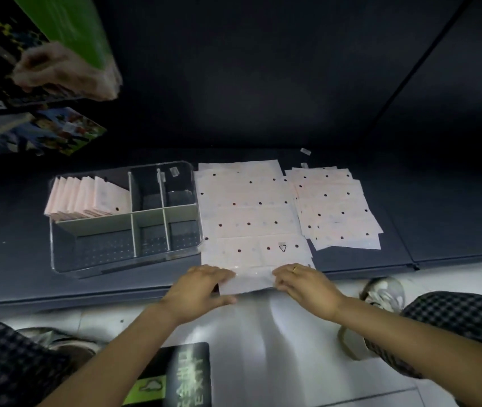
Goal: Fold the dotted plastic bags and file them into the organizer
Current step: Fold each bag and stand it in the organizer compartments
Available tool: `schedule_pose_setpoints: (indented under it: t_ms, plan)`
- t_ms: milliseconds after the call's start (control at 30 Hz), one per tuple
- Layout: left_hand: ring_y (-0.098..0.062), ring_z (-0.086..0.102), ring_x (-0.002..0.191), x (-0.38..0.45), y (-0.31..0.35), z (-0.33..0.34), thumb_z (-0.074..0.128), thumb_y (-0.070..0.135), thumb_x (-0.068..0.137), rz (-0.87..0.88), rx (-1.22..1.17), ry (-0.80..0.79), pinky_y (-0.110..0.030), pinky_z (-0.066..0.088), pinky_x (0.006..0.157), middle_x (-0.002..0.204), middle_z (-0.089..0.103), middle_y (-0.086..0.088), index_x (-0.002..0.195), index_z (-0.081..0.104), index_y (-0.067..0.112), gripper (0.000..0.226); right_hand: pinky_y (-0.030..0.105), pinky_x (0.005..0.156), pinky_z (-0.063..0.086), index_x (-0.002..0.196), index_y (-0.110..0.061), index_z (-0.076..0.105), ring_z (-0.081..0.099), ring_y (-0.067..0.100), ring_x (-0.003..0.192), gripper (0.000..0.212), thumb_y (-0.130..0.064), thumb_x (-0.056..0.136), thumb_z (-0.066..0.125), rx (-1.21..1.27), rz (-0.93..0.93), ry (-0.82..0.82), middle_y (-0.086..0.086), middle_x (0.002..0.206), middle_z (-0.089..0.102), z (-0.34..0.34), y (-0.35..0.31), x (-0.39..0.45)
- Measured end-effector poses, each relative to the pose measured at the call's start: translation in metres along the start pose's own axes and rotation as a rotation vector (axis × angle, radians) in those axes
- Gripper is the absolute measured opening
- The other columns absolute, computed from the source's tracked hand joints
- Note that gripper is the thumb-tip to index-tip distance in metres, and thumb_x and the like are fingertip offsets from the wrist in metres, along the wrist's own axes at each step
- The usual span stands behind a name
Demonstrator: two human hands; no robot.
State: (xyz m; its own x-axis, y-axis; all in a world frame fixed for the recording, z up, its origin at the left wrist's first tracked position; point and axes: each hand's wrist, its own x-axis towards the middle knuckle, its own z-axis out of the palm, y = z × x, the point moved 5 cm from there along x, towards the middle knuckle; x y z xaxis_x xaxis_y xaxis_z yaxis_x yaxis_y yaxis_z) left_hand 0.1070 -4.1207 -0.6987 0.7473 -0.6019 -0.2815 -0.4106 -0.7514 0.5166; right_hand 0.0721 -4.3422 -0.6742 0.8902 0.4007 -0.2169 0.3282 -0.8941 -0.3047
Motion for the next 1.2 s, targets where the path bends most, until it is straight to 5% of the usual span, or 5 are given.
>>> schedule_pose_setpoints:
  t_ms: [133, 467, 867, 1000, 1200]
  plan:
    - [0.004, 0.06, 0.083, 0.003, 0.011, -0.032, 0.055, 0.055, 0.085, -0.1, -0.338, 0.177, -0.02, 0.045, 0.073, 0.087, 0.068, 0.018, 0.101, 0.067, 0.035, 0.028, 0.029, 0.087, 0.044, 0.106, -0.026, 0.058, 0.05, 0.007, 0.106, 0.021, -0.039, 0.097, 0.044, 0.107, -0.016, -0.118, -0.012, 0.111, 0.06, -0.027, -0.003, 0.001]
    - [-0.006, 0.054, 0.098, 0.01, 0.015, -0.074, 0.044, 0.029, 0.099, -0.195, -0.561, 0.835, -0.025, 0.045, 0.08, 0.107, 0.058, 0.014, 0.111, 0.061, 0.022, 0.022, 0.032, 0.077, 0.043, 0.099, -0.015, 0.062, 0.053, 0.02, 0.103, 0.017, -0.028, 0.095, 0.051, 0.103, 0.165, -0.004, 0.003, 0.106, 0.063, -0.088, 0.038, 0.127]
    - [-0.025, 0.052, 0.125, 0.03, 0.025, 0.006, 0.074, 0.037, 0.077, 0.078, 0.314, 0.311, -0.046, 0.042, 0.1, 0.135, 0.055, -0.008, 0.125, 0.061, 0.01, 0.056, 0.036, 0.088, 0.037, 0.117, -0.014, 0.055, 0.046, 0.028, 0.112, 0.025, -0.021, 0.096, 0.043, -0.12, 0.392, 0.116, 0.008, 0.117, 0.058, -0.055, 0.064, 0.171]
    - [-0.023, 0.051, 0.126, 0.035, 0.016, 0.015, 0.037, 0.048, 0.089, 0.073, 0.422, 0.185, -0.042, 0.047, 0.098, 0.137, 0.052, -0.006, 0.128, 0.059, 0.013, 0.057, 0.034, 0.091, 0.038, 0.121, -0.009, 0.057, 0.051, 0.03, 0.113, 0.03, -0.014, 0.094, 0.046, -0.081, 0.148, 0.211, 0.012, 0.125, 0.057, -0.033, 0.023, 0.131]
    - [-0.026, 0.031, 0.138, 0.036, 0.013, 0.016, 0.036, 0.054, 0.091, 0.034, 0.401, 0.099, -0.045, 0.03, 0.11, 0.151, 0.029, -0.01, 0.144, 0.036, 0.019, 0.063, 0.041, 0.102, 0.042, 0.13, -0.008, 0.055, 0.05, 0.02, 0.127, 0.058, -0.041, 0.084, 0.066, -0.26, -0.185, 0.134, 0.006, 0.138, 0.052, 0.022, -0.02, 0.059]
